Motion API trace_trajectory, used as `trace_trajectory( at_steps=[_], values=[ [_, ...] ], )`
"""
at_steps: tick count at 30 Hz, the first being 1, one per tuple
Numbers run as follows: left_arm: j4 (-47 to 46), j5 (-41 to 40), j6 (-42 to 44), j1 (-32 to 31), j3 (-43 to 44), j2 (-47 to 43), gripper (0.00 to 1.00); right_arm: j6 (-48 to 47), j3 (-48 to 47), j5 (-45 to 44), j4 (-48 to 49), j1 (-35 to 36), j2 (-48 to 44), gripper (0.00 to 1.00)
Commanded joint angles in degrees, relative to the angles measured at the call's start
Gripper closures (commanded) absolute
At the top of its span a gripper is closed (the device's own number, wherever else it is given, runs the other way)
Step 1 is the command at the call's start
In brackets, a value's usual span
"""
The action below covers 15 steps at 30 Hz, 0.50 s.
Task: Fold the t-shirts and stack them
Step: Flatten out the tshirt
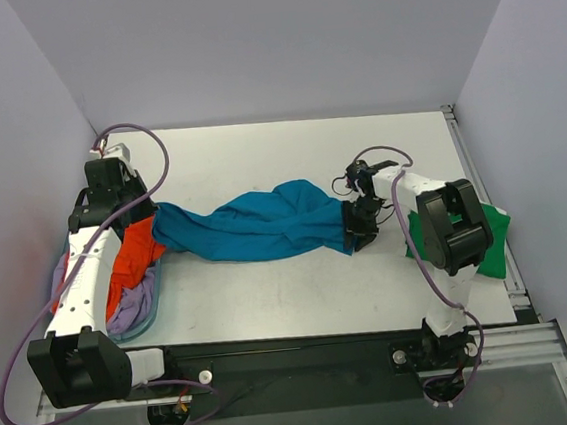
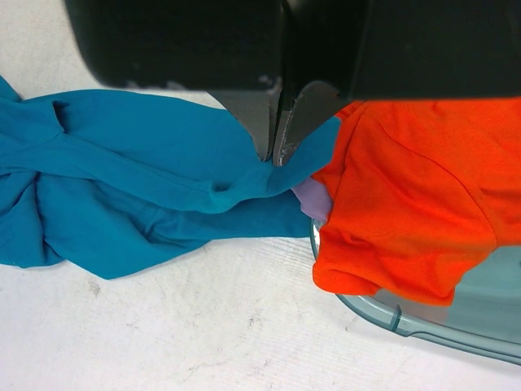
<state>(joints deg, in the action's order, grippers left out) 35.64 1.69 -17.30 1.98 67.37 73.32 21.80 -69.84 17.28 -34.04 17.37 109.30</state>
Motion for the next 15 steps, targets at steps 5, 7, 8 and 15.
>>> trace_trajectory(
  at_steps=[5,7,8,15],
  values=[
    [-0.74,-0.55,0.16,0.31,1.8,-0.99,1.0,-2.29,0.59,0.91,-3.22,1.0,-1.1,0.74],
    [-0.66,-0.46,0.07,0.31,1.62,-0.99,1.0,-2.99,0.41,1.27,-4.1,0.92,-1.1,0.85],
    [-0.66,-0.64,0.07,0.31,1.53,-0.99,1.0,-3.17,-0.02,0.92,-4.54,1.0,-1.28,0.91],
    [-1.88,0.15,-0.28,0.31,0.92,-0.37,1.0,-4.14,-1.43,3.72,-10.94,-2.5,-7.42,1.0]
  ],
)
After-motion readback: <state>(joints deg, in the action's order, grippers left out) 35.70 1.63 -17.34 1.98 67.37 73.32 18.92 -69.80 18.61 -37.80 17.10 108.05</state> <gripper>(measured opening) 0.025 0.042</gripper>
